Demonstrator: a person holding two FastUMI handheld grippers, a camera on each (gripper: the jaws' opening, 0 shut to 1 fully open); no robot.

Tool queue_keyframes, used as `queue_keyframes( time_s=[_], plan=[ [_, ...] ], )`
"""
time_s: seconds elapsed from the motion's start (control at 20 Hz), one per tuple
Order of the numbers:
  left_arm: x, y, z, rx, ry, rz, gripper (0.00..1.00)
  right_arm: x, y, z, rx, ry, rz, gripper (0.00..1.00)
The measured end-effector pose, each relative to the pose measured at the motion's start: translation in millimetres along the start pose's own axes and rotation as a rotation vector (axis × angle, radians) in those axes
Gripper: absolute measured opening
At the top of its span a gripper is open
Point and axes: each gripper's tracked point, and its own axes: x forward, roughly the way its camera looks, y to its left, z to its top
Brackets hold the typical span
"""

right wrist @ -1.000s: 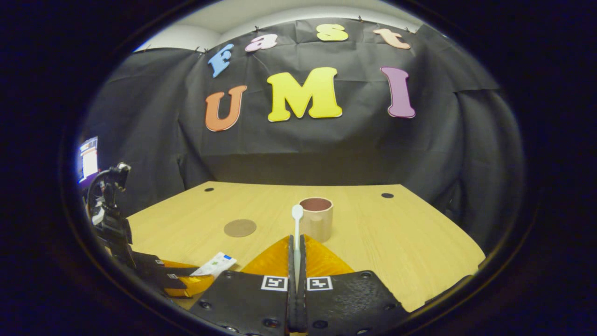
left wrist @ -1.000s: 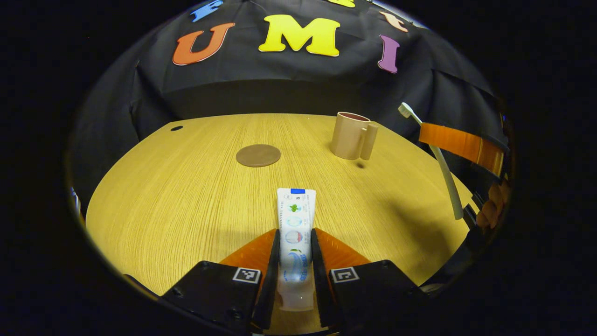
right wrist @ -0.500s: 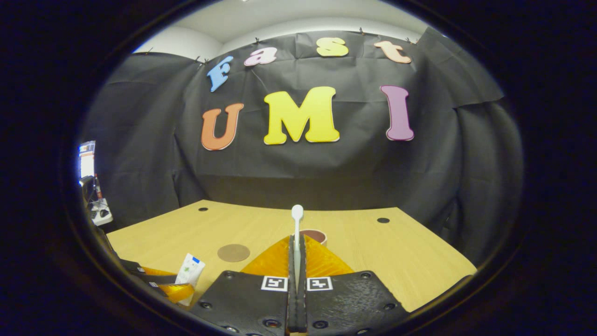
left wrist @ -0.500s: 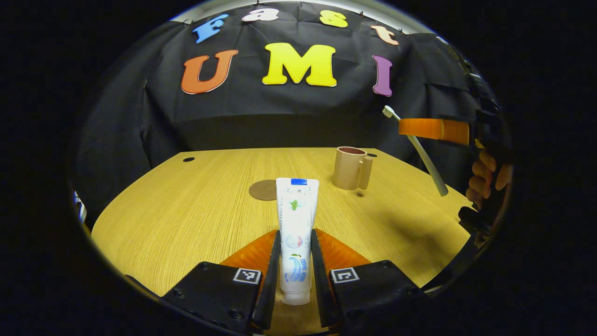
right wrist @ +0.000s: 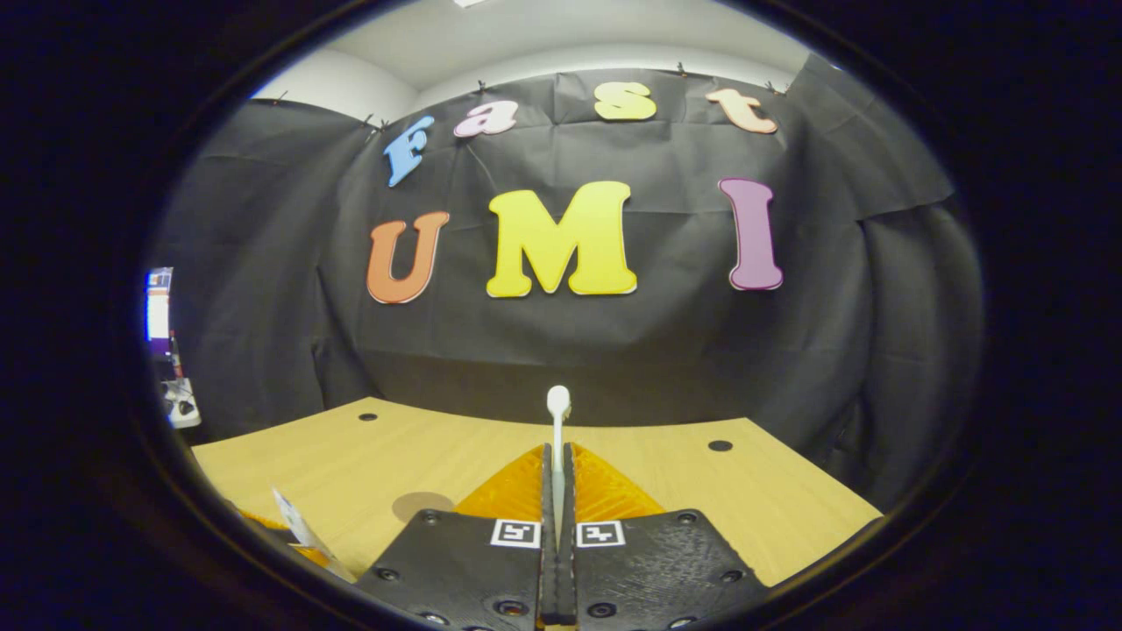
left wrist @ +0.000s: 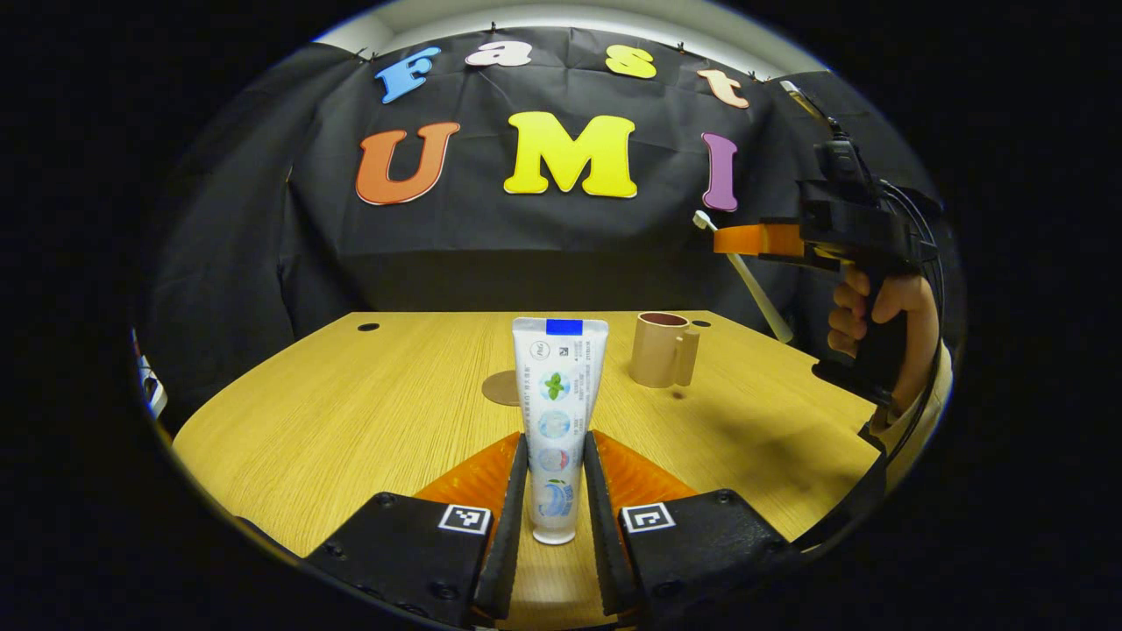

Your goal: Put the toothbrush and toothpaste on the desktop into the cup, then pick up the cup and place it on the coaster on the desktop.

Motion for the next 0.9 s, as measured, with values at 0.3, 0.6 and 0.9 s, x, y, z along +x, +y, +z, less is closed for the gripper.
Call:
queue_keyframes(
  time_s=[0.3,0.6,0.9],
  plan=[
    [-6,-5,20,-0.003,-0.054,-0.007,0.40,49,-5,16,-0.021,-0.034,-0.002,0.00],
    [-7,-27,42,-0.008,-0.100,-0.049,0.40,102,-12,21,0.030,-0.054,0.018,0.00],
    [-4,-29,44,-0.006,-0.105,-0.064,0.40,147,-29,7,0.092,-0.013,-0.018,0.00]
  ],
)
